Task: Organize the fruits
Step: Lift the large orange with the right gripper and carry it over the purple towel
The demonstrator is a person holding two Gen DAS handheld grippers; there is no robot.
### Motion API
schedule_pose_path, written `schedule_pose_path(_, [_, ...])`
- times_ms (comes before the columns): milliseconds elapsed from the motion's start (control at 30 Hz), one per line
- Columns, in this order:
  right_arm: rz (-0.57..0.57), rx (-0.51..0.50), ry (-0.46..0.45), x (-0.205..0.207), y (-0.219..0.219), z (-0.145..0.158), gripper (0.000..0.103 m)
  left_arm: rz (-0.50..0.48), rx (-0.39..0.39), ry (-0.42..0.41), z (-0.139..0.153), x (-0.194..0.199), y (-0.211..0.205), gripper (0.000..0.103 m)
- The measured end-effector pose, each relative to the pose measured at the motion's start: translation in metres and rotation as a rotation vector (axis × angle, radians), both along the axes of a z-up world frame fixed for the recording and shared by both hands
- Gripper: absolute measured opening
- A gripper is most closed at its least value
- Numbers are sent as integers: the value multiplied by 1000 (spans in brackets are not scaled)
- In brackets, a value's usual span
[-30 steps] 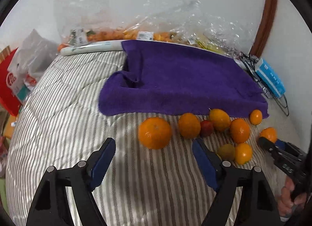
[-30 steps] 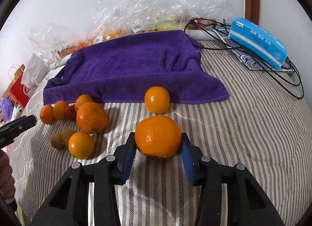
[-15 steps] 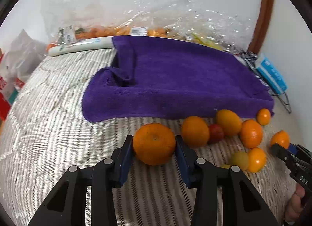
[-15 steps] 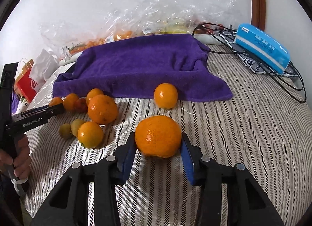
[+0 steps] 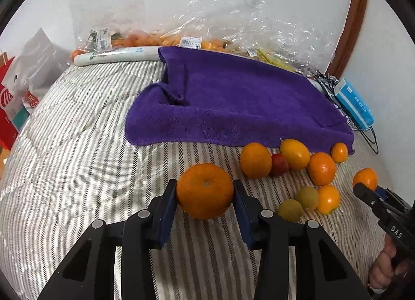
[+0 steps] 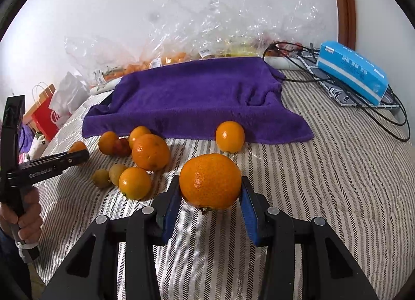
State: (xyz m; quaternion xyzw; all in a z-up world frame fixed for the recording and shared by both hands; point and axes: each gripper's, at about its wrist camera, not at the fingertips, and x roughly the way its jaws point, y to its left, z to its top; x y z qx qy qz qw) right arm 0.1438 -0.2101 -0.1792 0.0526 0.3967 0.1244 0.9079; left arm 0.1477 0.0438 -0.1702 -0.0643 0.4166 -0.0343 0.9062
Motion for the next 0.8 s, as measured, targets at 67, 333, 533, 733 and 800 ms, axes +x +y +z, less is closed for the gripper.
schedule_pose_path(67, [5,29,-6,-3,1,7,43,0,15,-16,8,-3,0,40])
schedule_pose_path(333, [21,49,-106,4,10,65,43,16,33,-87,57,9,3,40])
schedule_pose_path(533, [10,21,-176,32,15,103,43,38,25,-129,80,36,-4,40])
schedule_pose_path(733, [22,23,-188,67,20,106,43,39,0,-134,78,68,-11,40])
schedule_pose_path(800, [23,23,-187,79,21,103,43,37,3,-137,76,80,-15,40])
